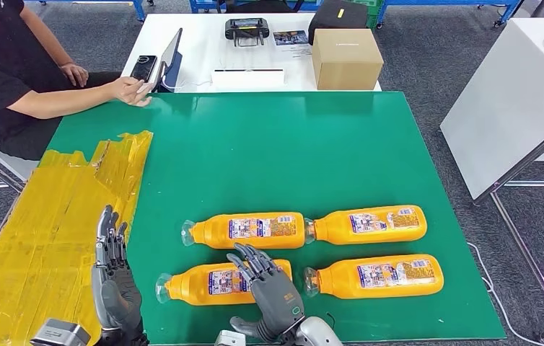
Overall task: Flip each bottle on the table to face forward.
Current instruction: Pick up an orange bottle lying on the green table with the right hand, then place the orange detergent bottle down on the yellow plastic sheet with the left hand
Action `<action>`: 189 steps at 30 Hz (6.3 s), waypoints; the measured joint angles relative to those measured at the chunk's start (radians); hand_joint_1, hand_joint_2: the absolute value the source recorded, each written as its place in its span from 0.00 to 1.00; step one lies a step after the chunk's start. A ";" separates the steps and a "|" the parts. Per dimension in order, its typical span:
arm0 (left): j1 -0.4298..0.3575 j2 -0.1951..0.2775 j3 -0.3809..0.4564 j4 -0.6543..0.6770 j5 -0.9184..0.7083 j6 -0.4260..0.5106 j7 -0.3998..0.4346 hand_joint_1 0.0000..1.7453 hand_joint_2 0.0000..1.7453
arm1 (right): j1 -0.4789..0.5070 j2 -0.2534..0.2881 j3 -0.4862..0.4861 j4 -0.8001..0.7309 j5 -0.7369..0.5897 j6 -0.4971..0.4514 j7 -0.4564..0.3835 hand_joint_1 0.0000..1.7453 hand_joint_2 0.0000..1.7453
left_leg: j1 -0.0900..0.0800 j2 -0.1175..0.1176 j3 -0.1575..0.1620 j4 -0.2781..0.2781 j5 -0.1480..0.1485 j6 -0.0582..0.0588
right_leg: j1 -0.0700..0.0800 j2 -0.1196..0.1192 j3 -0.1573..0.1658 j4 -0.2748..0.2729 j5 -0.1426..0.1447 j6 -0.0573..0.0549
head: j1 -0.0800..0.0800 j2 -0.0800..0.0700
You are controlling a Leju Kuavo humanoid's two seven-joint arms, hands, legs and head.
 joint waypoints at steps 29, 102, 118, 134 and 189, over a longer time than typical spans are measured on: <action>0.006 -0.020 0.061 0.000 0.013 -0.055 0.000 0.00 0.00 | -0.057 -0.149 0.028 0.018 0.080 0.168 0.113 0.99 1.00 | 0.000 0.000 0.000 0.000 0.000 0.000 | 0.000 0.000 0.000 0.000 0.000 0.000 | 0.000 0.000; 0.015 -0.073 0.279 0.200 0.651 -0.717 0.156 0.00 1.00 | 0.030 0.001 -0.007 -0.162 -0.401 -0.021 -0.223 1.00 1.00 | 0.000 0.004 0.003 0.000 -0.002 0.000 | 0.000 0.004 0.001 0.000 0.000 0.000 | 0.000 0.000; 0.015 -0.079 0.258 0.223 0.622 -0.787 0.140 0.00 1.00 | -0.075 0.042 0.057 -0.029 -0.263 0.092 -0.218 1.00 1.00 | 0.000 0.005 0.003 0.000 -0.002 0.000 | 0.000 0.004 0.001 0.000 0.000 0.000 | 0.000 0.000; 0.010 -0.080 0.254 0.249 0.575 -0.786 0.118 0.75 1.00 | -0.182 0.107 0.155 0.164 -0.219 0.123 -0.216 1.00 1.00 | 0.000 0.005 0.003 0.000 -0.002 0.000 | 0.001 0.005 0.001 0.000 0.000 0.000 | 0.000 0.000; -0.230 0.167 0.435 0.583 -1.173 0.476 0.223 0.93 1.00 | -0.399 0.006 0.019 0.185 -0.306 0.153 -0.067 0.00 1.00 | 0.000 0.004 0.002 0.000 0.000 -0.001 | 0.000 0.004 0.001 0.001 0.000 0.000 | 0.000 0.000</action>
